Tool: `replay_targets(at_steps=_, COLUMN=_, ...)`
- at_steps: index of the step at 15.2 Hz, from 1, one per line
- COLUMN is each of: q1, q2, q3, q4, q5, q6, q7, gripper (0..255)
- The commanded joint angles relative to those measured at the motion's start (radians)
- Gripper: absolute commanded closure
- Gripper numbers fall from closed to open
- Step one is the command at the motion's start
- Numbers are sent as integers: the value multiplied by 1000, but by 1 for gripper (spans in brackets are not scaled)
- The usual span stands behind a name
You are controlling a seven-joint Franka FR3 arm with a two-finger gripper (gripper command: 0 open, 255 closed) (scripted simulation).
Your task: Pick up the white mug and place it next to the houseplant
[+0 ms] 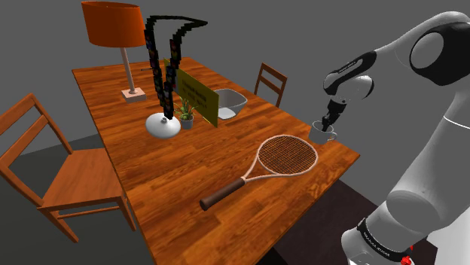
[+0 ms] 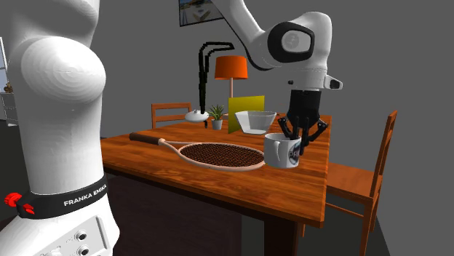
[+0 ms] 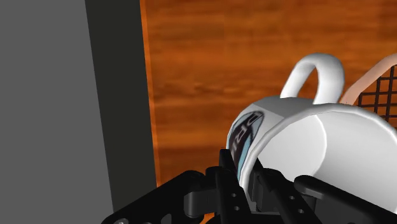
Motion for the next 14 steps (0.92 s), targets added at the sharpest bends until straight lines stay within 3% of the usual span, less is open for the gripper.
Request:
replay_targets(at_steps=1, q1=4, q2=-25, q3=-6, q4=2, q5=-18, q6=-23, q7=12, gripper=255)
replay_targets(at_steps=14, q1=16, q2=-135, q3=-16, q4=70, q5=-96, q6=-184, q7=69, gripper=255)
